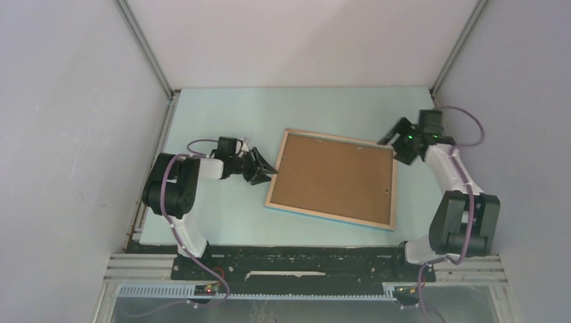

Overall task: Put the photo into the frame
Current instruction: Install the photo frame at the center of the board, then adjust the photo frame at the center of the board, then install the photo frame at the center of the board.

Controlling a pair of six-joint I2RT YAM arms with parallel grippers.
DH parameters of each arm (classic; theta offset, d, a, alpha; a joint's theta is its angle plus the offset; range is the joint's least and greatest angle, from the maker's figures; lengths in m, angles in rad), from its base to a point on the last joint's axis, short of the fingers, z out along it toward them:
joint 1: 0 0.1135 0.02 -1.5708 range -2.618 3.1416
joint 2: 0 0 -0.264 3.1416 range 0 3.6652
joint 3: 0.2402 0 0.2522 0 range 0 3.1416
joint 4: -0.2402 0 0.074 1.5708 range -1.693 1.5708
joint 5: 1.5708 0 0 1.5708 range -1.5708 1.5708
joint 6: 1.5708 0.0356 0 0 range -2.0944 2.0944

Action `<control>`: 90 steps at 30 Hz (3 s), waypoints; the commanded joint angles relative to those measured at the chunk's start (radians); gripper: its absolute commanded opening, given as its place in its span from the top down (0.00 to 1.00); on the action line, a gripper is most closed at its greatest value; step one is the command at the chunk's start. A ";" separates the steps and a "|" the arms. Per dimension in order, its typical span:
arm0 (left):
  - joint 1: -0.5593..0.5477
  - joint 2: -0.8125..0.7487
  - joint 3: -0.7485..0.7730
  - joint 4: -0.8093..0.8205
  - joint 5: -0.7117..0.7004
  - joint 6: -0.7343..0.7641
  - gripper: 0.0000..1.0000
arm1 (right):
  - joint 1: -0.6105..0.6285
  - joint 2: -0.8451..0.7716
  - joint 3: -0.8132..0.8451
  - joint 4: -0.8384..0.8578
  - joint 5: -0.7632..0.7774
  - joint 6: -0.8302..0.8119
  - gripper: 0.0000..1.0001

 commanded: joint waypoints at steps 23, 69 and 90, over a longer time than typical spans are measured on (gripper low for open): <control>-0.011 -0.039 -0.035 0.119 0.056 -0.099 0.42 | -0.210 0.286 -0.133 0.179 -0.248 -0.065 0.29; 0.036 -0.132 0.370 -0.242 -0.251 0.130 0.30 | 0.518 0.388 0.241 0.386 -0.045 0.368 0.49; 0.036 0.232 0.582 -0.307 -0.118 0.181 0.39 | 0.537 0.709 0.394 0.390 0.024 0.332 0.98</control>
